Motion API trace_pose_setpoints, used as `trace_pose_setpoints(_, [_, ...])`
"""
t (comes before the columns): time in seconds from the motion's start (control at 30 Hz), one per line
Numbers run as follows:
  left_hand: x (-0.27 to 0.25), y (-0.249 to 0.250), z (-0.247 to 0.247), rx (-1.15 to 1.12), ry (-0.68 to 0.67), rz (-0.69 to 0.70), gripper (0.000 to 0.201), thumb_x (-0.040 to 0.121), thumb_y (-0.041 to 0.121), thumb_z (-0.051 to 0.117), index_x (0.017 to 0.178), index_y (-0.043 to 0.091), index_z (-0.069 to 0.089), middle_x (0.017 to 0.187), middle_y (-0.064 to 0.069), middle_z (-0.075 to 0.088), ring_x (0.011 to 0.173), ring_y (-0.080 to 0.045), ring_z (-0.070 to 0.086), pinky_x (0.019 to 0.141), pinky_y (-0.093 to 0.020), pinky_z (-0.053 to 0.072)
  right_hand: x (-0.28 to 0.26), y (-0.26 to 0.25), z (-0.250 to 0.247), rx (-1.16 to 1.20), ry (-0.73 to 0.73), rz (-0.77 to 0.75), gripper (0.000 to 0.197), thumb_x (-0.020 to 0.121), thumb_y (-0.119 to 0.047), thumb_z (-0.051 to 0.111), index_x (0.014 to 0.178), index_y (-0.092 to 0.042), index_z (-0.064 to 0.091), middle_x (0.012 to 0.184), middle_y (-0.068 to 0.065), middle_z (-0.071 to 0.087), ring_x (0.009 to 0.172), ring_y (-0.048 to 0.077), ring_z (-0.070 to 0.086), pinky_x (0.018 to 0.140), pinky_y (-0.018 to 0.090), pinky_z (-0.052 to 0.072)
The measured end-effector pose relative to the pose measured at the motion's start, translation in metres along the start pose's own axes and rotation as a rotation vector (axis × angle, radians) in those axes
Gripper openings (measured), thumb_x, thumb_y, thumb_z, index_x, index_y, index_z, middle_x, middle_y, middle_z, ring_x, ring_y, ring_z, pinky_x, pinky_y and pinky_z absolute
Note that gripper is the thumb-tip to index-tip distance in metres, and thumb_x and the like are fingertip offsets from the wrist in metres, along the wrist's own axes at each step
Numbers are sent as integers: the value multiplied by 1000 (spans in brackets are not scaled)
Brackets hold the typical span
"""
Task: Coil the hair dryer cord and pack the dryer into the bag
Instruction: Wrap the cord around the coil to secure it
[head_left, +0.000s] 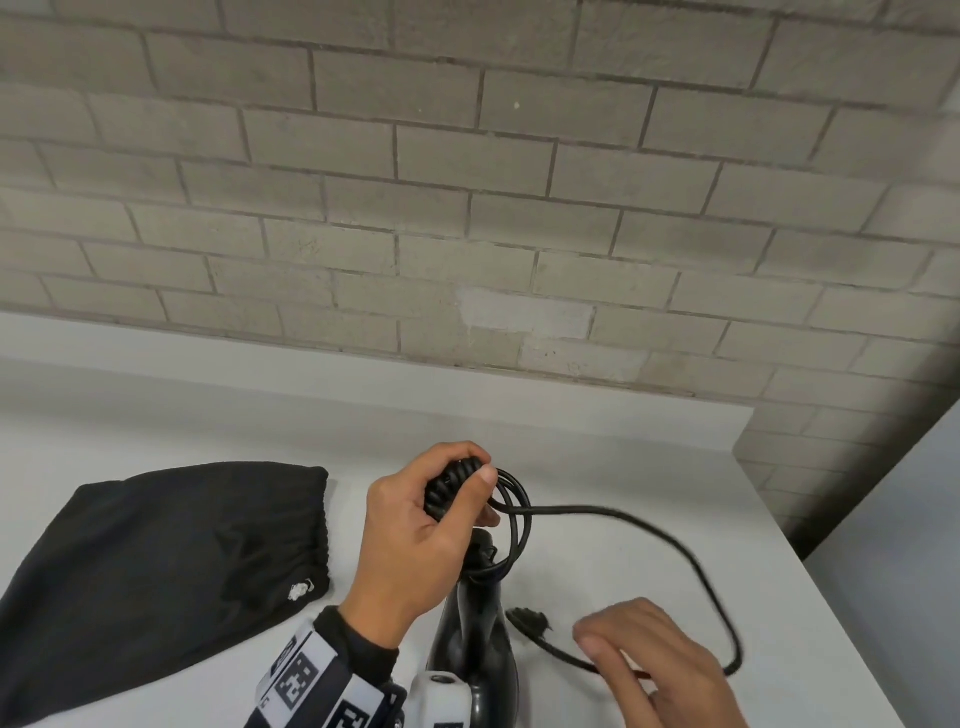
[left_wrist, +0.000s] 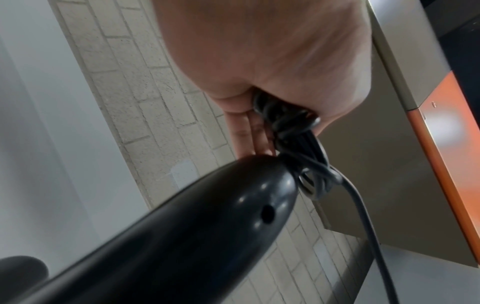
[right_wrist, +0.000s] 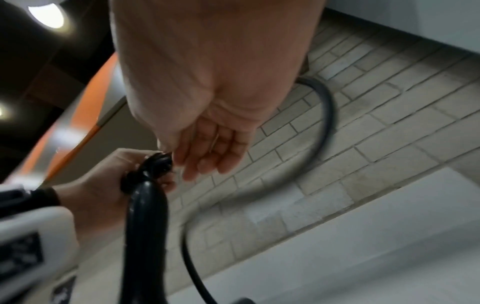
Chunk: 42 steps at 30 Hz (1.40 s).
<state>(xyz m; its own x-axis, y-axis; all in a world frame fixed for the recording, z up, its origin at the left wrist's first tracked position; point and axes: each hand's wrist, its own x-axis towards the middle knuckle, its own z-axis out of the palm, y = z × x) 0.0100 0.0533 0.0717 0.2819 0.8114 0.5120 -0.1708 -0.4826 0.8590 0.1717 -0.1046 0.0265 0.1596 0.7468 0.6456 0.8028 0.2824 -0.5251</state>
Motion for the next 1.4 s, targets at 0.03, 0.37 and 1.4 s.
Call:
trace_pose_setpoints(0.03, [0, 1, 0, 11, -4, 6, 18, 84, 39, 65, 92, 26, 72, 71, -2, 70, 60, -21, 73, 64, -49, 61, 4, -11, 1, 40, 86, -19, 25, 96, -31, 54, 79, -20, 70, 83, -17, 64, 76, 7, 63, 68, 19, 47])
trace_pose_setpoints(0.37, [-2, 6, 2, 131, 16, 107, 20, 88, 41, 62, 95, 24, 70, 75, 9, 71, 65, -13, 73, 63, -37, 61, 43, -28, 26, 9, 131, 26, 35, 90, -32, 59, 125, -31, 52, 113, -21, 55, 105, 0, 60, 89, 12, 45])
trace_pose_setpoints(1.4, [-8, 10, -3, 65, -95, 395, 31, 92, 38, 65, 92, 7, 68, 74, 11, 69, 63, -5, 69, 62, -16, 52, 91, -52, 30, 767, 62, 521, 16, 92, -19, 62, 85, -8, 72, 67, 0, 68, 57, 6, 57, 56, 18, 46])
